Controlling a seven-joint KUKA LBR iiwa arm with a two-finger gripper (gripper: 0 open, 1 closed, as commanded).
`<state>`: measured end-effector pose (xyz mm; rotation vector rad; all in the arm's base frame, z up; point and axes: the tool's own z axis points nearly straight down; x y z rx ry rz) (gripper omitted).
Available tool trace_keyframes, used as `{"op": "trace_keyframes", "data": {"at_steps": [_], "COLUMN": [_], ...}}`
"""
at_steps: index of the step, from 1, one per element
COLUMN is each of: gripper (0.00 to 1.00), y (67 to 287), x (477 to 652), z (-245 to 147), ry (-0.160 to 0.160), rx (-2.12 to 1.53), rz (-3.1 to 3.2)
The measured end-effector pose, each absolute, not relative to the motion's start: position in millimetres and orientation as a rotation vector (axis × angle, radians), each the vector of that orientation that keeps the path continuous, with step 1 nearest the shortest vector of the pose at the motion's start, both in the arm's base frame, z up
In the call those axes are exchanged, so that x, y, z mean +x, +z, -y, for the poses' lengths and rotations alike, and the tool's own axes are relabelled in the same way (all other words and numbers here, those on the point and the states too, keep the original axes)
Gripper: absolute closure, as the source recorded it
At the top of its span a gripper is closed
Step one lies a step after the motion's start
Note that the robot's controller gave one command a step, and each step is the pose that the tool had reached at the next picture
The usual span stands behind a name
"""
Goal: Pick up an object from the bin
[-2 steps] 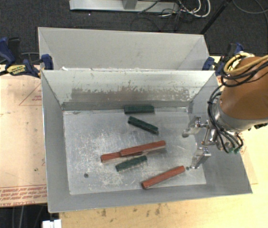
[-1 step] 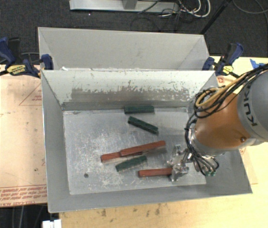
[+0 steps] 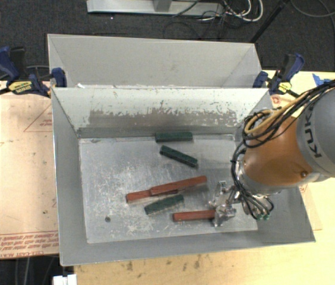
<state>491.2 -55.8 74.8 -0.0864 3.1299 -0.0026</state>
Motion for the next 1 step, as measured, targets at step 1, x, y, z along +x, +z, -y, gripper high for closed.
{"op": "trace_keyframes", "data": {"at_steps": [1], "gripper": [1.00], "y": [228.7], "x": [496.8], "z": [40.8], "ry": [0.001], "rx": [-0.063], "rz": [-3.136]}}
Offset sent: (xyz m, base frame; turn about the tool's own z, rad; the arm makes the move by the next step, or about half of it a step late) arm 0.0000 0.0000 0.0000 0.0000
